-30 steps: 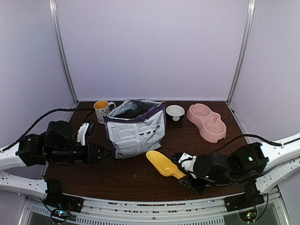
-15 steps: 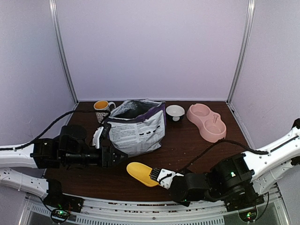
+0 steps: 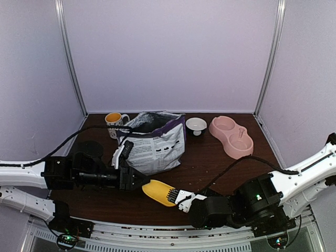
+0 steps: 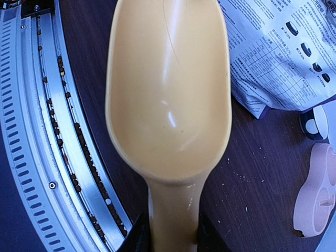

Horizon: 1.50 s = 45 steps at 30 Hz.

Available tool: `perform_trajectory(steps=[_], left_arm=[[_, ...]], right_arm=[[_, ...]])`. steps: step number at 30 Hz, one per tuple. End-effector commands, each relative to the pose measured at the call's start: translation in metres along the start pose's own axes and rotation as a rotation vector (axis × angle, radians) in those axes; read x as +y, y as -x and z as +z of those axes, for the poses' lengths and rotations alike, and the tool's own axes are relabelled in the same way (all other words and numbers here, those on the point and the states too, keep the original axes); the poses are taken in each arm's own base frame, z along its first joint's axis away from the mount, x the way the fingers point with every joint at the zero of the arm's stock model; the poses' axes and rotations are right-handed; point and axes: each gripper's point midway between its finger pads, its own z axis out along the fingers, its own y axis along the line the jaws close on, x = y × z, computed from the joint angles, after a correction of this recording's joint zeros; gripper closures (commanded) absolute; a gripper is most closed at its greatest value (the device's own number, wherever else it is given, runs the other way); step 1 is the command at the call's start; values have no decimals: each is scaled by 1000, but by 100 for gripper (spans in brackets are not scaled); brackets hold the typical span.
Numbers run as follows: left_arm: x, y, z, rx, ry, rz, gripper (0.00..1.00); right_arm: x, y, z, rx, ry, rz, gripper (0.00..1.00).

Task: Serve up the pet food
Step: Pass from the right arm to the left

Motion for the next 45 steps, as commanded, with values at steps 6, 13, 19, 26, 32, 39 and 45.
perform_trajectory(steps=[6, 13, 19, 26, 32, 39, 45], left_arm=[[-18, -7, 4, 55, -59, 2, 67], [-16, -3, -3, 24, -50, -12, 76], [-21, -4, -3, 38, -66, -10, 83], [-25, -2, -3, 35, -86, -16, 93], [-34, -1, -3, 37, -126, -28, 98], [-41, 8, -7, -6, -160, -55, 100], [-47, 26, -21, -94, -179, -76, 100]], right_arm=[[-16, 18, -16, -73, -45, 31, 100], [-17, 16, -15, -69, -50, 33, 100], [-18, 17, -15, -71, -60, 27, 100], [-20, 13, -13, -60, -74, 19, 100], [-22, 13, -13, -72, -93, 16, 98], [-26, 9, -12, -75, -116, 25, 84], [-29, 13, -24, -130, -89, 73, 44]])
